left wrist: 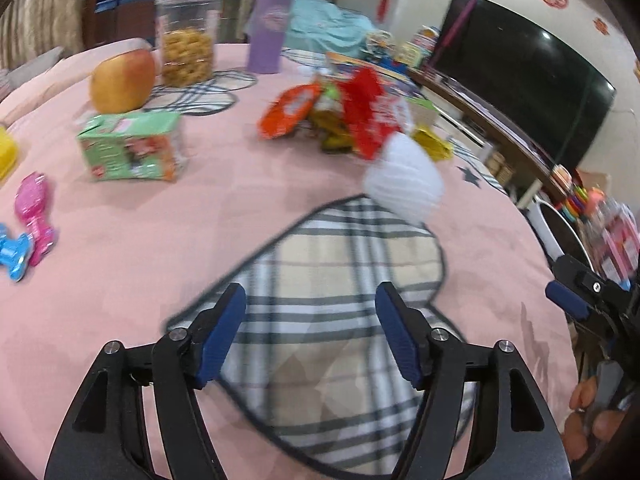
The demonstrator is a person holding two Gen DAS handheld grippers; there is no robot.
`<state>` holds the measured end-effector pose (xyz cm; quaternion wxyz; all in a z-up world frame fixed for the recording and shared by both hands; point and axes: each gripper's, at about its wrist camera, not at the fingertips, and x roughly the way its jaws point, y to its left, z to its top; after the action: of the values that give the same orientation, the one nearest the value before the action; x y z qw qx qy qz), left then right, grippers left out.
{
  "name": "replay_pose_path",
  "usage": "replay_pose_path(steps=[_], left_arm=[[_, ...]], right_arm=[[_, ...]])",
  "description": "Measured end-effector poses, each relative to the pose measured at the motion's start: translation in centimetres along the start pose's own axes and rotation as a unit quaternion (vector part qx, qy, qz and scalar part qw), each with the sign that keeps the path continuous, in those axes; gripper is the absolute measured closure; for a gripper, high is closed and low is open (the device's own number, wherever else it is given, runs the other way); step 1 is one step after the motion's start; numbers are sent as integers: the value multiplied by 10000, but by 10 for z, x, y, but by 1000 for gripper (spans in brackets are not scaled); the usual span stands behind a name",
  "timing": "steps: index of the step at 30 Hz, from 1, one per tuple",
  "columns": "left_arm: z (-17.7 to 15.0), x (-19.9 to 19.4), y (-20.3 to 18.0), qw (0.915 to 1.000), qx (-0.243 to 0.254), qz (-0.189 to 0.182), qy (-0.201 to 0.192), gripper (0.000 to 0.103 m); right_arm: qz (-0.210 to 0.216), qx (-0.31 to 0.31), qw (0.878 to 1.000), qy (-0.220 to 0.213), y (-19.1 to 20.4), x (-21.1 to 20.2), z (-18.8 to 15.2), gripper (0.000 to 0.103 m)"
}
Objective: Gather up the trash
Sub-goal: 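Move both tools back toward the white foam net and green juice box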
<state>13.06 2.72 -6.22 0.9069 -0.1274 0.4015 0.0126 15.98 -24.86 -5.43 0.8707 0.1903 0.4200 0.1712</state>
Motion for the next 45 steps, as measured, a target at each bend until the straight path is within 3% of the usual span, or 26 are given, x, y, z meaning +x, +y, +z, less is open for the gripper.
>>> replay_pose_path(steps=[11,23,36,45], left_arm=[[11,1,48,9987,-363,362,-63,25],[45,8,92,9959,-435,773,-154,19],[72,27,134,9979,-310,565,70,15],[74,29,99,9991,417,11,-62,15]], right_arm=[[231,-293,9990,245,40,29,-4,16],[374,-398,9978,382,63,56,5,16],[425,-291,9970,576,73,92,16,16],[451,-72,9965,706,69,105,20,16]])
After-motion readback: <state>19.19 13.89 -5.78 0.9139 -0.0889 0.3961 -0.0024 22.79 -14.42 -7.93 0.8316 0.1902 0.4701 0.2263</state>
